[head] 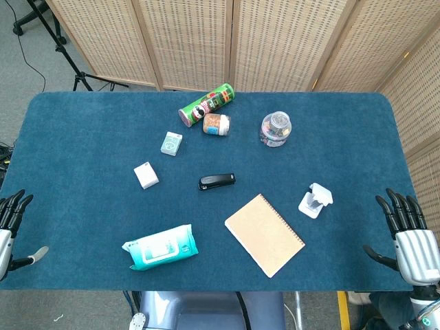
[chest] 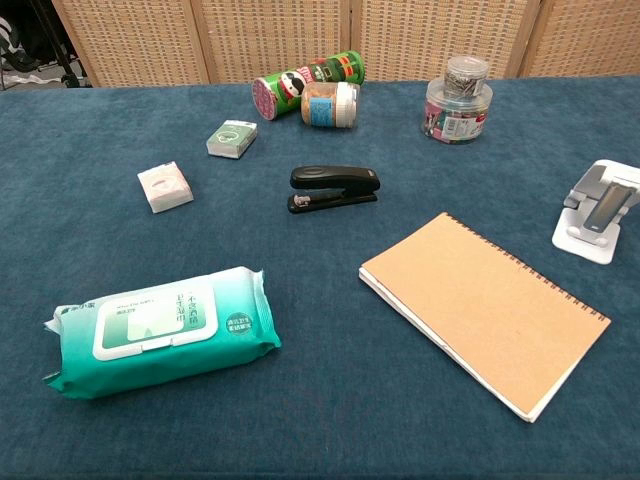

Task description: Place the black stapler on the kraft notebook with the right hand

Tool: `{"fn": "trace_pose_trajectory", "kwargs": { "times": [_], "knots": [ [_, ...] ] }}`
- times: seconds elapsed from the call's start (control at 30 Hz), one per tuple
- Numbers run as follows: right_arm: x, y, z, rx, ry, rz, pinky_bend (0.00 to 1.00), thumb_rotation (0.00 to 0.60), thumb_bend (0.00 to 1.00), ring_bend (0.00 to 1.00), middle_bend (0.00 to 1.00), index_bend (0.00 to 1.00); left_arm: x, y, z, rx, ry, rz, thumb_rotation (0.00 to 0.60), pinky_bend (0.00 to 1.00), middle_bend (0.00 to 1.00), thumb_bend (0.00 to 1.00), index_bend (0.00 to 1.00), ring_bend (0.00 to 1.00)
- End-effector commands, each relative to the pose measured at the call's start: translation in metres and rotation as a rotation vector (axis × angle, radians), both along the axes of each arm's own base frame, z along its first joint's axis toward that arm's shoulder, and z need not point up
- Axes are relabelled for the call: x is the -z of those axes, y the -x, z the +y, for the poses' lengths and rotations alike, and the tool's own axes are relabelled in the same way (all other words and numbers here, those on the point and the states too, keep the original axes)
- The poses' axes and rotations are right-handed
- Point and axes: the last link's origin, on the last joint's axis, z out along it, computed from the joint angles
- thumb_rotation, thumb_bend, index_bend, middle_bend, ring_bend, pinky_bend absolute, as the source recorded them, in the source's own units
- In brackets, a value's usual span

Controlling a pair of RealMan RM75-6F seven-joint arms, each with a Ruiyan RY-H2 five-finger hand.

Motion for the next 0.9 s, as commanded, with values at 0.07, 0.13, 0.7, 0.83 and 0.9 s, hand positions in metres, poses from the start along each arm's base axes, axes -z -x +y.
{"fn": "trace_pose_trajectory", "kwargs": {
  "times": [0.07,0.13,0.7,0.83,0.9],
  "knots": [
    [0.001,0.000,0.000,0.004,-0.009,0.006,0.00,0.600,0.00,0.00,0.00,0.00,-0.001,0.000,-0.001,-0.001,-0.001,-0.002,0.600,0.00,0.00,0.00,0.00,0.00],
    [0.002,0.000,0.001,0.007,-0.023,0.011,0.00,0.600,0.00,0.00,0.00,0.00,0.000,0.001,-0.001,-0.004,-0.002,-0.002,0.600,0.00,0.00,0.00,0.00,0.00],
    [0.053,-0.125,-0.141,-0.353,-0.447,0.008,0.00,0.600,0.00,0.00,0.05,0.05,0.005,-0.003,0.008,-0.022,0.011,0.005,0.600,0.00,0.00,0.00,0.00,0.00],
    [0.111,-0.162,-0.182,-0.354,-0.557,0.069,0.00,0.600,0.00,0.00,0.07,0.06,0.003,-0.002,0.013,-0.041,-0.001,-0.002,0.600,0.00,0.00,0.00,0.00,0.00],
    [0.139,-0.175,-0.199,-0.338,-0.570,0.060,0.01,0.600,0.00,0.00,0.08,0.08,0.000,-0.001,0.016,-0.053,-0.017,-0.010,0.600,0.00,0.00,0.00,0.00,0.00]
  ]
}}
